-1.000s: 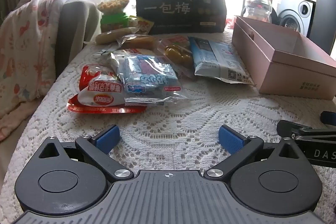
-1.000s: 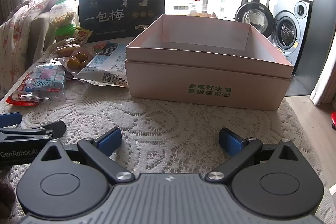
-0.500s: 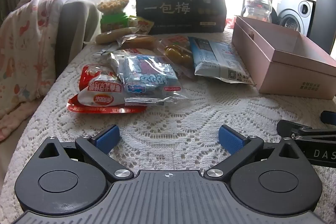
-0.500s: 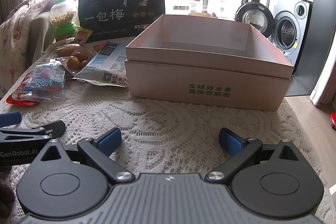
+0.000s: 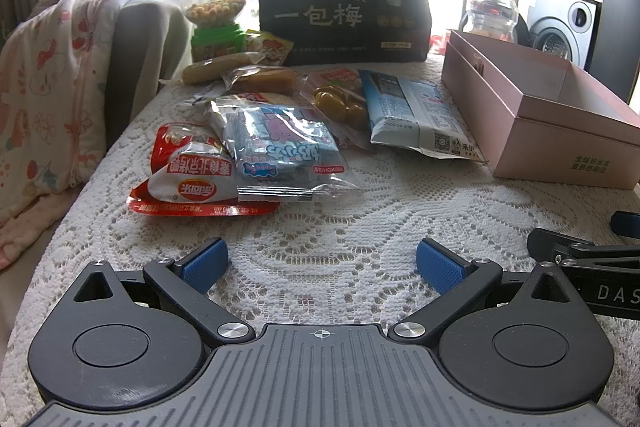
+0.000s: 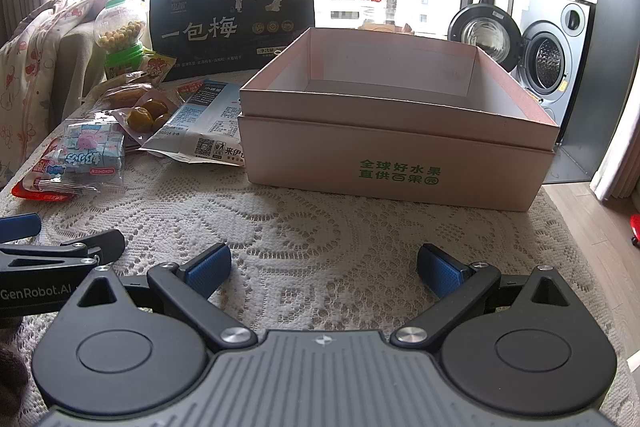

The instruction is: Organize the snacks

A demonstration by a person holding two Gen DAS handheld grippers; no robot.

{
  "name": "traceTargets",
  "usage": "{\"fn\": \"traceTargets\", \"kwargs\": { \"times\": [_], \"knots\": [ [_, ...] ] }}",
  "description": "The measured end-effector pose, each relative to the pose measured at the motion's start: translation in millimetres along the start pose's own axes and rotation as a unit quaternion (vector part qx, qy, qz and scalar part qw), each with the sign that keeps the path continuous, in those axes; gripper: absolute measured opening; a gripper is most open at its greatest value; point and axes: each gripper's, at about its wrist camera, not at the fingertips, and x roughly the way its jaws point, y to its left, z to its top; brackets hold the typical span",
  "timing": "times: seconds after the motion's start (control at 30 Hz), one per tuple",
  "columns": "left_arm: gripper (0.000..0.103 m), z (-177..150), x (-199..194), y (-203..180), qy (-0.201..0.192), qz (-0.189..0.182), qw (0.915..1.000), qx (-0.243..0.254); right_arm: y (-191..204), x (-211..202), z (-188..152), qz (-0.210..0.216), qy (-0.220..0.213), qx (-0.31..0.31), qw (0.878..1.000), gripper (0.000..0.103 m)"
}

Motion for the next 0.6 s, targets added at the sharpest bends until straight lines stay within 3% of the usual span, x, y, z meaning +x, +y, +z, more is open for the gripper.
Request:
{"fn": "traceTargets", "kwargs": {
  "times": [0.6],
  "knots": [
    [0.103,1.9,2.3,1.4,0.0,0.0,1.0,0.0,0.8,0.8,-0.6,0.0,0.0,0.001,1.0,0.099]
  ]
}}
